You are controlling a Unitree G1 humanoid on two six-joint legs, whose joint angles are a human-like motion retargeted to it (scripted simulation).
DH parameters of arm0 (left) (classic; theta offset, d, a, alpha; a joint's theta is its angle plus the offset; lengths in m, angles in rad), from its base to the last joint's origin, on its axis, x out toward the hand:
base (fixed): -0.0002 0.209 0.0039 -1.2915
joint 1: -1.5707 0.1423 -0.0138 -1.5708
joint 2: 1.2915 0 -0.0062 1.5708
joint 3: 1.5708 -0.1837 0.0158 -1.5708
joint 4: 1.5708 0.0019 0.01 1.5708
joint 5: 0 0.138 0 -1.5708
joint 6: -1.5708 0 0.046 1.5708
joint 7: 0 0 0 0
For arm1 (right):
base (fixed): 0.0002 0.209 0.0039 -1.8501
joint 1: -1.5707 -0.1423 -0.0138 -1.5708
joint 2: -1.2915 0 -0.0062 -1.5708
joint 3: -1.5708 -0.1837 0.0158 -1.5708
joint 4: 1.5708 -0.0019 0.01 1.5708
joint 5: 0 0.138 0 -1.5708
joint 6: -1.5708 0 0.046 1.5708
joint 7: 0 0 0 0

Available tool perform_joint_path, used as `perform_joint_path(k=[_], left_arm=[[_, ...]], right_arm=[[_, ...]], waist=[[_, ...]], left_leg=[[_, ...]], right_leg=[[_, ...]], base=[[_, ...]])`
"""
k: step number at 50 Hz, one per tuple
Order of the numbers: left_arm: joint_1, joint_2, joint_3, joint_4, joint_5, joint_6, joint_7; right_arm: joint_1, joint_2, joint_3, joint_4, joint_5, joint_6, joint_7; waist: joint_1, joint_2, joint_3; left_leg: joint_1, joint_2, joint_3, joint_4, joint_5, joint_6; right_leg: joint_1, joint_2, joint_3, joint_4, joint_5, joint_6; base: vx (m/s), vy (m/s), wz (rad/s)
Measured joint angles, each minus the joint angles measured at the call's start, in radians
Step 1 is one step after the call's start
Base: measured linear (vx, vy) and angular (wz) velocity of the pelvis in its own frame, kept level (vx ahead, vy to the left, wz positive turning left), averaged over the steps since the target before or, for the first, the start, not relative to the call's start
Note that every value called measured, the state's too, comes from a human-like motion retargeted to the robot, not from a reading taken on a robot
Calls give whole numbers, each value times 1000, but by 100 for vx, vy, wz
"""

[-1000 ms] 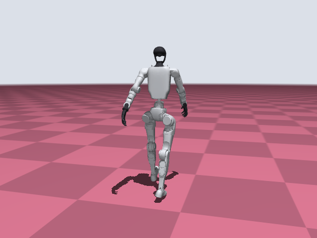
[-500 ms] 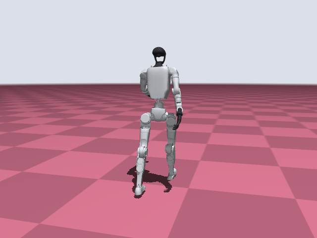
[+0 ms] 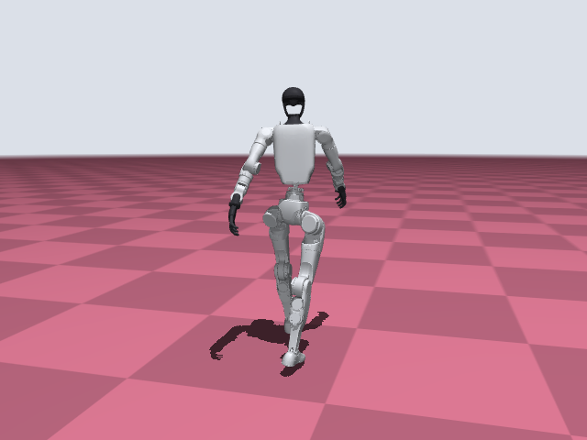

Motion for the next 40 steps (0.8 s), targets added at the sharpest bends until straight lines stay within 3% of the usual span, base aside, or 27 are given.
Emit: perform_joint_path(k=[3,5,7,10,13,15,17,20,22,23,25,27,28,30,33,35,37,40], left_arm=[[-30,13,-16,-23,-14,15,-23],[-75,13,-12,-54,16,12,-68],[-173,6,-13,-65,93,-19,-59],[-397,8,-60,-92,36,14,-24],[-619,6,-72,-171,-37,10,60],[-744,7,-86,-265,-90,-18,100],[-833,12,-97,-395,-168,-67,115],[-914,25,-84,-592,-315,-146,102],[-928,36,-56,-675,-383,-176,96],[-921,39,-40,-698,-401,-179,93],[-903,29,1,-705,-474,-146,110],[-831,31,15,-658,-475,-112,127],[-784,33,15,-622,-450,-91,133],[-665,33,3,-519,-316,-40,99],[-526,22,-12,-327,-204,14,60],[-439,22,-9,-209,-125,55,44],[-365,27,4,-116,-60,80,40],[-251,37,77,-50,-16,86,79]], right_arm=[[93,34,16,13,-14,19,10],[210,67,8,23,-62,24,16],[348,101,-2,48,-140,-40,120],[505,158,58,119,-148,-3,231],[659,208,83,181,-168,24,251],[760,229,83,210,-159,32,262],[859,238,71,219,-125,30,269],[983,234,35,216,-76,26,268],[1032,232,1,227,-81,36,268],[1047,232,-12,240,-90,43,272],[1024,239,-24,292,-163,139,211],[987,245,-23,350,-189,158,184],[963,249,-21,377,-206,165,173],[912,254,9,409,-184,156,160],[755,222,80,379,-114,140,137],[646,191,76,307,-112,131,112],[542,149,67,193,-93,118,91],[423,64,28,-40,-70,75,14]], waist=[[-45,-6,-2],[-89,29,30],[-121,70,30],[-189,40,-46],[-285,21,-39],[-363,19,-23],[-445,17,-11],[-556,-18,19],[-588,-36,53],[-582,-39,62],[-524,-51,92],[-430,-86,140],[-383,-114,169],[-351,-170,147],[-348,-157,-14],[-301,-165,-40],[-219,-182,-36],[-47,-137,17]], left_leg=[[112,-24,-10,-15,28,42],[251,-14,-31,-15,21,25],[335,31,-103,13,-17,6],[303,41,-213,54,-70,34],[358,21,-312,67,-119,34],[416,17,-383,64,-140,27],[481,24,-449,51,-151,22],[616,25,-534,20,-156,16],[738,55,-550,-9,-145,-3],[788,72,-541,-16,-126,-6],[890,75,-468,-21,-18,23],[953,27,-358,72,115,96],[948,-9,-303,173,147,142],[721,-80,-278,603,35,233],[210,-129,-285,1017,-163,284],[46,-133,-216,991,-204,291],[-19,-139,-141,781,-189,271],[57,-95,-36,277,-35,149]], right_leg=[[81,19,-42,47,175,-25],[155,59,-105,115,388,-40],[72,118,-185,364,497,-24],[-345,128,-255,871,312,-39],[-579,47,-312,978,163,-77],[-665,-8,-321,900,111,-69],[-688,-52,-298,686,124,-33],[-615,-138,-245,226,194,41],[-559,-162,-231,40,132,97],[-541,-157,-236,-7,109,113],[-487,-142,-267,-48,148,125],[-373,-157,-298,-42,243,100],[-317,-180,-293,-25,268,104],[-275,-234,-279,17,254,104],[-391,-180,-264,51,201,53],[-390,-158,-250,59,167,45],[-363,-144,-212,56,138,46],[-248,-71,-139,46,92,23]], base=[[119,25,92],[129,21,132],[123,14,133],[107,5,143],[106,-2,181],[108,-11,211],[111,-24,213],[120,-43,183],[127,-59,88],[126,-62,-13],[125,-61,-112],[129,-55,-161],[126,-48,-122],[112,-38,-35],[92,-24,-13],[96,-17,-88],[101,-9,-145],[111,5,-197]])
